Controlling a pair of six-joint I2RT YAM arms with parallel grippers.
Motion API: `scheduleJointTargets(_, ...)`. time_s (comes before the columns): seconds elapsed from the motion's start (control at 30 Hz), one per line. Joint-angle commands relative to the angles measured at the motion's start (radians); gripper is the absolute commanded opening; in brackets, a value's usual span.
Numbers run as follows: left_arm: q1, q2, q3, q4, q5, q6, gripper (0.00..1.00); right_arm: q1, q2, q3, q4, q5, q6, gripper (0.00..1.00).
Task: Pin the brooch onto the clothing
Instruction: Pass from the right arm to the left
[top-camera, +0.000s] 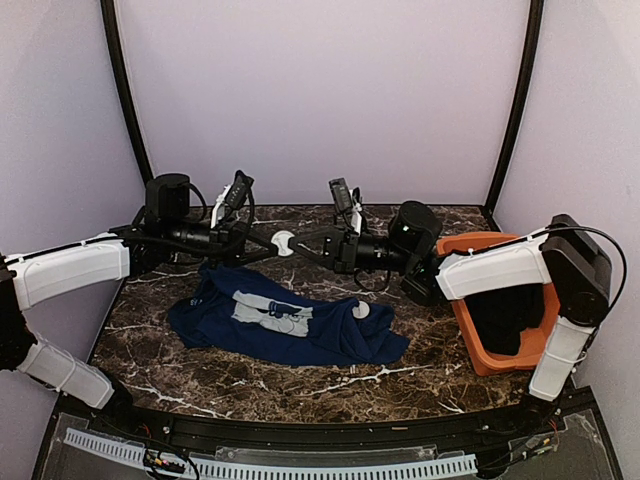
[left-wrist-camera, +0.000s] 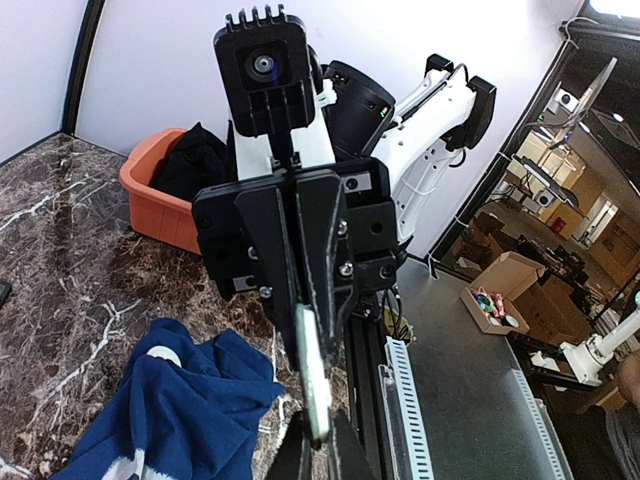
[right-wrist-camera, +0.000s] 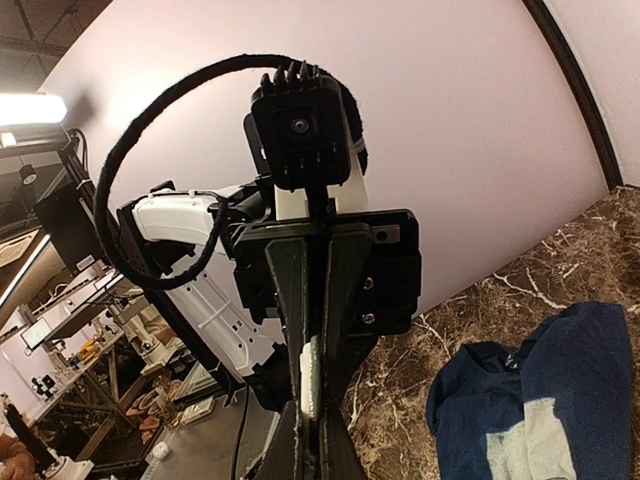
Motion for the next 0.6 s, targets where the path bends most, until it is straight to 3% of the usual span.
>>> scheduleJointTargets(0.0,-0.001,-0.001,-0.011,-0.008,0.003,0.027,0.01,0.013,0.004,0.037,-0.071,-0.027,-0.032,0.08)
scheduleJointTargets(0.1,-0.001,-0.002,0.006,-0.070,-0.002,0.068,0.01,0.010,-0.046,0.049,-0.239,-0.039,-0.143,0.29)
scheduleJointTargets(0.23,-0.005,0.004,0.037,-0.169,-0.019,0.136,0.01,-0.007,-0.125,0.130,-0.651,-0.050,-0.412,0.46)
scheduleJointTargets(0.4,-0.015,0.016,0.065,-0.253,-0.031,0.182,0.01,-0.038,-0.180,0.255,-1.063,-0.035,-0.692,0.56)
scheduleJointTargets(0.57,-0.039,0.055,0.102,-0.353,-0.042,0.253,0.01,-0.045,-0.151,0.385,-1.357,-0.041,-0.889,0.56)
